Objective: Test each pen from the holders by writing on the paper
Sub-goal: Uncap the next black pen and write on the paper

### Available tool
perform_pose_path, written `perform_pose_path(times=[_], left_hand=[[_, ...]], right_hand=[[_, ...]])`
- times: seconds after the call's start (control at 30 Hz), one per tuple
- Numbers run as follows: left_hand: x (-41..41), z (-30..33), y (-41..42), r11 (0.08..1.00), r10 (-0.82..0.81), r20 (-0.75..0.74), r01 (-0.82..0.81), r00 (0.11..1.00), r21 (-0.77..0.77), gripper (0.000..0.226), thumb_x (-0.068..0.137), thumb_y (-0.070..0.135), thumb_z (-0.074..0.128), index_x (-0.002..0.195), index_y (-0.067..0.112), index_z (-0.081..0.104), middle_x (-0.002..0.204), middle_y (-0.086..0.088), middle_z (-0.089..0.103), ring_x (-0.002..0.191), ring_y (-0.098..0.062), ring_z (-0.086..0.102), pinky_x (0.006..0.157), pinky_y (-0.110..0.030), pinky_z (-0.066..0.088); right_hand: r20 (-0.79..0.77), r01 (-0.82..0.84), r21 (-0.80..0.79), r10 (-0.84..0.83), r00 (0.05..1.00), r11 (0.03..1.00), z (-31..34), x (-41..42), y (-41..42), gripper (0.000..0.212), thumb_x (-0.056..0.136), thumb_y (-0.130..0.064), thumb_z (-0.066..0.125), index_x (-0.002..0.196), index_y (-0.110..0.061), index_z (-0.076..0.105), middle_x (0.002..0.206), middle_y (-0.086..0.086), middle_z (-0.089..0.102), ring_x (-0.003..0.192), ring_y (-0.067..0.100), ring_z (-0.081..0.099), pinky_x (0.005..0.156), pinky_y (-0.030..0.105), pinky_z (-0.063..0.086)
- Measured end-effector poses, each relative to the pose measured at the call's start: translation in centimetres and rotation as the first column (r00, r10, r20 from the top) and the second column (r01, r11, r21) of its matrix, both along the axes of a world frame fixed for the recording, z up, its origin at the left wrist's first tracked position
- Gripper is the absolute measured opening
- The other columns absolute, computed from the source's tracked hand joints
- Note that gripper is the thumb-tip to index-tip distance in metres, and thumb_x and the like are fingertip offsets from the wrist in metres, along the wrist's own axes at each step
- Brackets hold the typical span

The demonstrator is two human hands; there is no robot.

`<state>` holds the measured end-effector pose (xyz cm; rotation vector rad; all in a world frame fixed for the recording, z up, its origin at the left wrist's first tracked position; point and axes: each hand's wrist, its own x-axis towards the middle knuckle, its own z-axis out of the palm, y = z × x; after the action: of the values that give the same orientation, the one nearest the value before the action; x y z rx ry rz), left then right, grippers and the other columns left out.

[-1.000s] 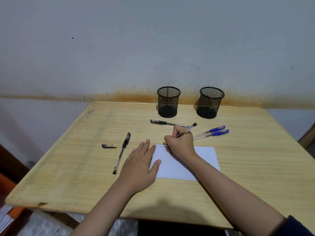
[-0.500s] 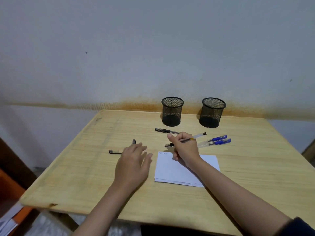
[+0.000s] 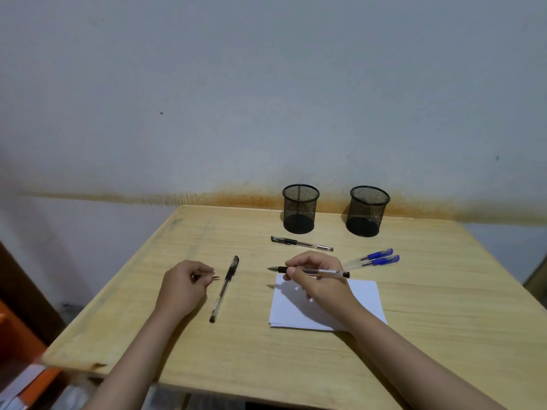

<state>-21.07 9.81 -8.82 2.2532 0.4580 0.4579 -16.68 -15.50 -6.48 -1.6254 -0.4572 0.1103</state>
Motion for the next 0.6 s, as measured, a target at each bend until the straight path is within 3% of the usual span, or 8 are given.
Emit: perform_pose_path(times=[0.13, 0.23, 0.33, 0.5, 0.6], left_hand=[[-0.8, 1.5, -2.3, 0.977, -0.093, 0.079, 0.106, 0.993, -0.185, 0.017, 0.078, 0.002, 0.069, 0.079, 0.019, 0.073, 0.081, 0.005, 0.071, 0.073, -0.006, 0.065, 0.065, -0.016, 0.046], [-1.4, 2.6, -4.1, 0.928, -0.133, 0.18, 0.186, 0.975, -0.324, 0.02, 0.074, -0.003, 0.071, 0.076, 0.016, 0.075, 0.079, 0.0, 0.073, 0.074, -0.008, 0.067, 0.066, -0.02, 0.052], [-1.3, 3.4, -4.5, 0.911, -0.252, 0.221, 0.308, 0.942, -0.274, 0.024, 0.072, -0.004, 0.073, 0.072, 0.02, 0.075, 0.08, 0.001, 0.074, 0.075, -0.004, 0.067, 0.067, -0.013, 0.051], [-1.5, 3.7, -5.5, 0.889, -0.33, 0.258, 0.391, 0.908, -0.24, 0.027, 0.071, -0.003, 0.075, 0.072, 0.024, 0.076, 0.084, 0.004, 0.072, 0.081, -0.016, 0.066, 0.076, -0.028, 0.052], [-1.5, 3.6, -6.0, 0.881, -0.373, 0.276, 0.432, 0.886, -0.195, 0.022, 0.07, -0.003, 0.075, 0.074, 0.019, 0.076, 0.083, -0.001, 0.072, 0.079, -0.018, 0.066, 0.072, -0.031, 0.051]], right_hand=[[-0.004, 0.002, 0.045, -0.002, 1.0, 0.999, 0.3, -0.7, 0.0, 0.008, 0.083, -0.002, 0.068, 0.076, -0.007, 0.067, 0.075, 0.015, 0.073, 0.055, 0.002, 0.063, 0.044, 0.019, 0.043], [0.018, -0.009, 0.07, 0.008, 1.0, 0.997, 0.6, -1.1, 0.2, 0.009, 0.082, 0.0, 0.068, 0.075, -0.007, 0.068, 0.075, 0.015, 0.073, 0.06, 0.003, 0.066, 0.048, 0.013, 0.043], [0.045, -0.014, 0.059, 0.011, 0.999, 0.998, 0.7, -1.4, 0.4, 0.009, 0.081, 0.0, 0.069, 0.075, -0.007, 0.068, 0.073, 0.011, 0.073, 0.064, 0.002, 0.067, 0.051, 0.008, 0.043], [0.04, -0.025, 0.078, 0.022, 0.999, 0.997, 0.8, -1.7, 0.2, 0.004, 0.081, 0.0, 0.069, 0.078, -0.002, 0.067, 0.07, 0.007, 0.072, 0.061, -0.001, 0.065, 0.05, 0.007, 0.042], [0.05, -0.032, 0.066, 0.028, 0.998, 0.997, 0.8, -1.9, 0.3, 0.002, 0.079, 0.0, 0.072, 0.079, -0.002, 0.07, 0.064, -0.005, 0.072, 0.064, 0.0, 0.067, 0.055, 0.009, 0.044]])
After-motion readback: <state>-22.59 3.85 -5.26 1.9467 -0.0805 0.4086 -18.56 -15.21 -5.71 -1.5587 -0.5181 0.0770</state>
